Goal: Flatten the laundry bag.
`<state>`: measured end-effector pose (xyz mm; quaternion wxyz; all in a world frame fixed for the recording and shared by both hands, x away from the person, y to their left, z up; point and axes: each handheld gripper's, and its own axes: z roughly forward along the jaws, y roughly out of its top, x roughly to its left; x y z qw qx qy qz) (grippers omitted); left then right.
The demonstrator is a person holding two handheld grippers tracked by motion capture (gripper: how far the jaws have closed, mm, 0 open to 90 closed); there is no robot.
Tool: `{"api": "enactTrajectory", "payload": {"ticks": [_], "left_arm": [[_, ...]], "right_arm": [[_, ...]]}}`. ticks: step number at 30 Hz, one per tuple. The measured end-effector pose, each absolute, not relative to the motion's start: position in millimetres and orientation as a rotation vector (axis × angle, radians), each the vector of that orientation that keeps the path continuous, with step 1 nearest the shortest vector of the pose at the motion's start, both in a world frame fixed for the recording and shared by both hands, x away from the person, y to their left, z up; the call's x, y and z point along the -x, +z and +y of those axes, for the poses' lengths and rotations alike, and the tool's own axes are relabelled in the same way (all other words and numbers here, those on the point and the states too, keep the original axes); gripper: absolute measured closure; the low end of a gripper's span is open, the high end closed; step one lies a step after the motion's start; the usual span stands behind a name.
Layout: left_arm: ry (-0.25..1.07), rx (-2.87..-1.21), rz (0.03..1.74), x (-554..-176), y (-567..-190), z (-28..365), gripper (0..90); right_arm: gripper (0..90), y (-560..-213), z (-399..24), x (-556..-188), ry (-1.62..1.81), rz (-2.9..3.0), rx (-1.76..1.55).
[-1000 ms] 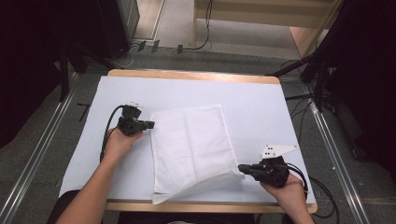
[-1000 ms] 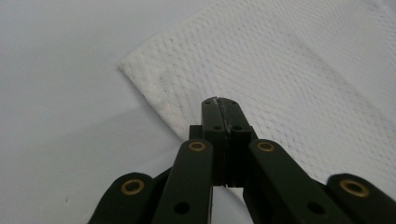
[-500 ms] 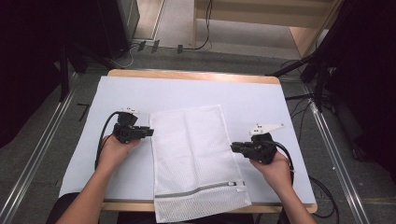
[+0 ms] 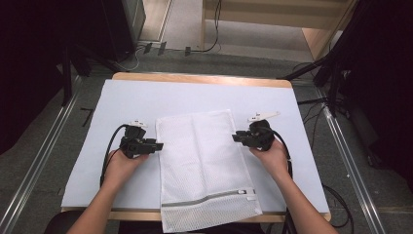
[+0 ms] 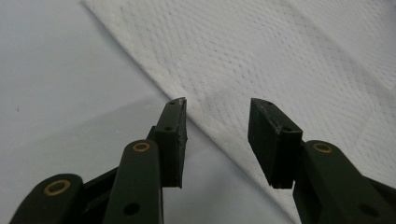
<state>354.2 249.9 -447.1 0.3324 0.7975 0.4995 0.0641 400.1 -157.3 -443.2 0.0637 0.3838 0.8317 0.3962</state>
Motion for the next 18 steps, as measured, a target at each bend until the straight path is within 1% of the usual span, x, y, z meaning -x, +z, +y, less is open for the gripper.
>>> {"api": "enactTrajectory", "payload": {"ticks": [4, 11, 18], "left_arm": [[0.172, -2.079, 1.298, -353, -452, 247, 55.7], [0.230, -2.077, 1.291, -349, -454, 239, 55.1], [0.242, -2.090, 1.284, -348, -455, 229, 59.7]], "right_arm": [[69.8, -450, -155, -412, 1.163, 2.514, -1.191], [67.5, -461, -157, -419, 1.099, 2.533, -1.242], [66.7, -467, -145, -417, 1.050, 2.565, -1.206]]}}
